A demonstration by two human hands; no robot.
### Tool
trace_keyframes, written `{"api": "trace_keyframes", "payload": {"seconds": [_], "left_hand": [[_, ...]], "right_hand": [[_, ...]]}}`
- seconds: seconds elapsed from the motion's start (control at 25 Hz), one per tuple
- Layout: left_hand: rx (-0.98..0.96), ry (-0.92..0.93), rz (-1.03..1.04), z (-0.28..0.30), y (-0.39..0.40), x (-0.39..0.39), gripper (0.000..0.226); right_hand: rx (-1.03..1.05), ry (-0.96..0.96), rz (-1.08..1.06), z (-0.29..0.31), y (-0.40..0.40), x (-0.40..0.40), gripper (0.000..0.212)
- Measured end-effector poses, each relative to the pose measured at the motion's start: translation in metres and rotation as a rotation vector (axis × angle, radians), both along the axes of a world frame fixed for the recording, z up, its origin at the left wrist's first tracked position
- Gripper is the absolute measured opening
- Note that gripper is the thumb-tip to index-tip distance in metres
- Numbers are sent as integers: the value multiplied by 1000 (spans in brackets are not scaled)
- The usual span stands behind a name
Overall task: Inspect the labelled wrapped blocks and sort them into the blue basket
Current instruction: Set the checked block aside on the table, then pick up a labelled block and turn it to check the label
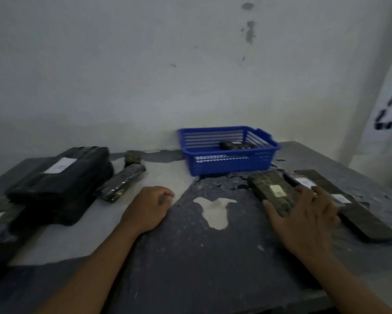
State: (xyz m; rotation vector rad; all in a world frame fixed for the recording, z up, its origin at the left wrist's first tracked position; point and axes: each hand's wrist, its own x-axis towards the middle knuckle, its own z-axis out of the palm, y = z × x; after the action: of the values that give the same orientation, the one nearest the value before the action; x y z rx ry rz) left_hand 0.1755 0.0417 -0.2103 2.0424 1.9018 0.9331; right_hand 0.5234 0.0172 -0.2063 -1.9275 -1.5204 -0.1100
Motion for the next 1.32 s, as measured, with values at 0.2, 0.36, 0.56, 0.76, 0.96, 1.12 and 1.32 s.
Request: {"api": "trace_keyframes", "payload": {"seconds": [0.2, 0.36, 0.56, 0.76, 0.96, 1.12, 1.32], "left_hand": [[34, -97, 116, 6, -6, -8, 27], [210, -140, 229, 5, -16, -10, 29], [264, -91, 532, 13, -9, -48, 49], [110, 28, 705, 4, 3, -68, 53], [176, 37, 778, 8, 5, -67, 39], [446, -165, 691, 22, -5, -57, 32], [475, -440, 270, 25, -20, -38, 23]], "right_hand": [[-67, -213, 607, 28, 14, -88, 34], [-294, -99, 953, 33, 50, -179, 18], [-241, 3, 978, 6, 83, -209, 11], [-150, 377, 985, -2, 93, -198, 12], [-150, 524, 991, -2, 94, -200, 13], [-157, 607, 983, 0, 91, -197, 13], [-183, 991, 941, 10, 89, -197, 24]]}}
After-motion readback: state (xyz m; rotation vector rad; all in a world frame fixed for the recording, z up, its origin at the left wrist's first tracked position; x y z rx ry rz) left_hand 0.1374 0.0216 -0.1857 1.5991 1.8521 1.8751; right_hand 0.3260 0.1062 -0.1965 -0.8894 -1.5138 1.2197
